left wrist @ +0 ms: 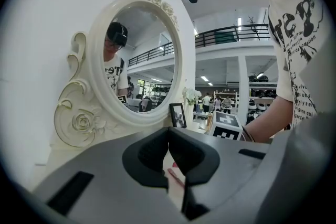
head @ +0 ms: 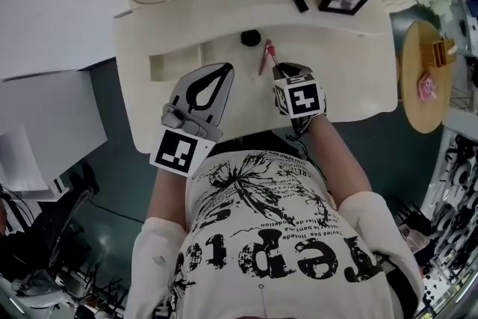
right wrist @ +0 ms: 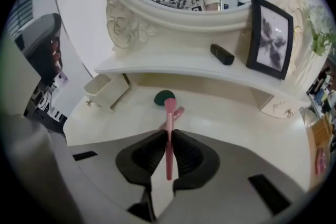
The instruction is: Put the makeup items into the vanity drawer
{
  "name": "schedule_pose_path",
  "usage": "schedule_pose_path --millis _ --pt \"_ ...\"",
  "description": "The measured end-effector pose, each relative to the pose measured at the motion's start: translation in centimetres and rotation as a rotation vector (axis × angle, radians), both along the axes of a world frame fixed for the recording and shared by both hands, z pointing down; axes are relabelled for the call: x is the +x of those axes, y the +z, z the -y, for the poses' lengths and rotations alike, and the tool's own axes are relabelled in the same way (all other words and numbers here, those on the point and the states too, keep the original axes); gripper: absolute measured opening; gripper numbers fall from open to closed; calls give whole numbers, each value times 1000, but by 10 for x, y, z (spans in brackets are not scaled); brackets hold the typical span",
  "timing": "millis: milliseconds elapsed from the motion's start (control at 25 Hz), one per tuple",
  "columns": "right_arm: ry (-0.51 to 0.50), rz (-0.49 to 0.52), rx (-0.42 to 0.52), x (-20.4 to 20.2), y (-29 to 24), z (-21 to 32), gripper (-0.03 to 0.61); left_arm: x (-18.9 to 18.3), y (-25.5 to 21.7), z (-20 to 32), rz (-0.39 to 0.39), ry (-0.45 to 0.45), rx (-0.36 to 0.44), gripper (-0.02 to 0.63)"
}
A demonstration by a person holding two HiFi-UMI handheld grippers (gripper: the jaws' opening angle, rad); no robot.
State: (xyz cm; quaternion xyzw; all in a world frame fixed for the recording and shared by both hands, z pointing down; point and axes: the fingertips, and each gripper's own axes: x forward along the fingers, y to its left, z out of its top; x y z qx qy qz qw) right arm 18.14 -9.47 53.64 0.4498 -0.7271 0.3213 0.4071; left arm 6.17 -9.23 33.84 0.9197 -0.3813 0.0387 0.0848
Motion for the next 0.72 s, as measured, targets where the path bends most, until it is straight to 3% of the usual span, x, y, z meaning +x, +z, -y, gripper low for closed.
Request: schedule_pose_path --millis 320,720 --pt "-266 59 115 -88 -52 10 63 -64 -20 -17 1 -115 41 14" --pt "-632 88 158 -224 -72 14 63 -172 -24 -44 9 -355 38 14"
